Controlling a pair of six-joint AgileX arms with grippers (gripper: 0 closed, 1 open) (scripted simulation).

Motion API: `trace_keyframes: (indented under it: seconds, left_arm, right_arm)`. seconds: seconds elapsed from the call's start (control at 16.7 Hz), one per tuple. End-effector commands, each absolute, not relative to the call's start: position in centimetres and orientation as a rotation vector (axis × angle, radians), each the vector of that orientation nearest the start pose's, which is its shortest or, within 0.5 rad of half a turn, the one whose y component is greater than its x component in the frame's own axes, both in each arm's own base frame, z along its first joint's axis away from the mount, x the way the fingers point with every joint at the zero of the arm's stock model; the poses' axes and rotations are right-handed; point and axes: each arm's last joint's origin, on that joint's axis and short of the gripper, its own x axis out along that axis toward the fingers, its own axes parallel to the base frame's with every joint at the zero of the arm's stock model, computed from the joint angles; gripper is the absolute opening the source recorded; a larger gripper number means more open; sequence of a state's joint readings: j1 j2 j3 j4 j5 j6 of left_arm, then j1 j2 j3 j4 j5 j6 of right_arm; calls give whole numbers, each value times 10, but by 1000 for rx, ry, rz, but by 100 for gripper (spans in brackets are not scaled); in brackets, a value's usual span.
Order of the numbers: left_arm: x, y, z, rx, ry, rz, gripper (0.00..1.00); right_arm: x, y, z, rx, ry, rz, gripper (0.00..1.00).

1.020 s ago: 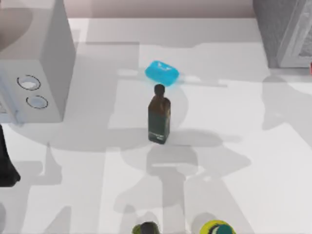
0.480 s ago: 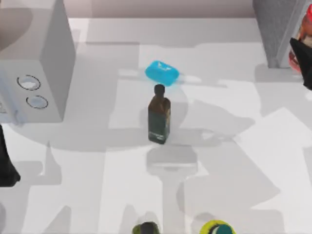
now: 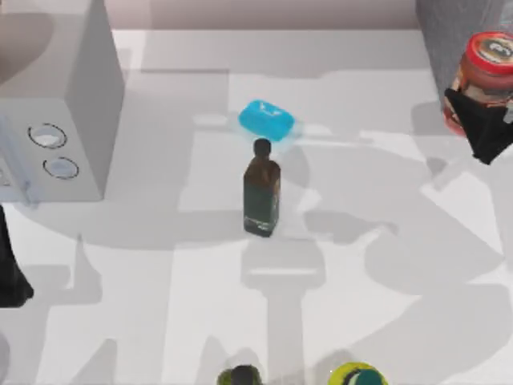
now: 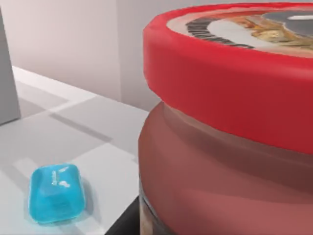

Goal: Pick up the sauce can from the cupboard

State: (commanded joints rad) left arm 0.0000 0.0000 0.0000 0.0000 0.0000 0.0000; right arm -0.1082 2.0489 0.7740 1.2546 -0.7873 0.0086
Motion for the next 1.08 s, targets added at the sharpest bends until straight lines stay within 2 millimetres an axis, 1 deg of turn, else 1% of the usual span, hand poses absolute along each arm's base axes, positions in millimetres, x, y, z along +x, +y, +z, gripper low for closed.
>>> trace_keyframes:
  seconds: [0.18,0.3,0.6,0.72,1.08]
  left_arm:
    - [106,-1,160,0,0,0,100]
    - [106,-1,160,0,0,0,100]
    - [106,-1,160,0,0,0,100]
    - [106,-1,160,0,0,0,100]
    - [106,-1,160,0,0,0,100]
  right_arm:
    - [374,-16,94,-1,18,746,0]
    - [377,-16,87,-5,13,764,0]
    - [377,-16,86,-5,13,765,0]
    - [377,-13,85,-1,18,770,0]
    - [407,10,70,-6,9,768,0]
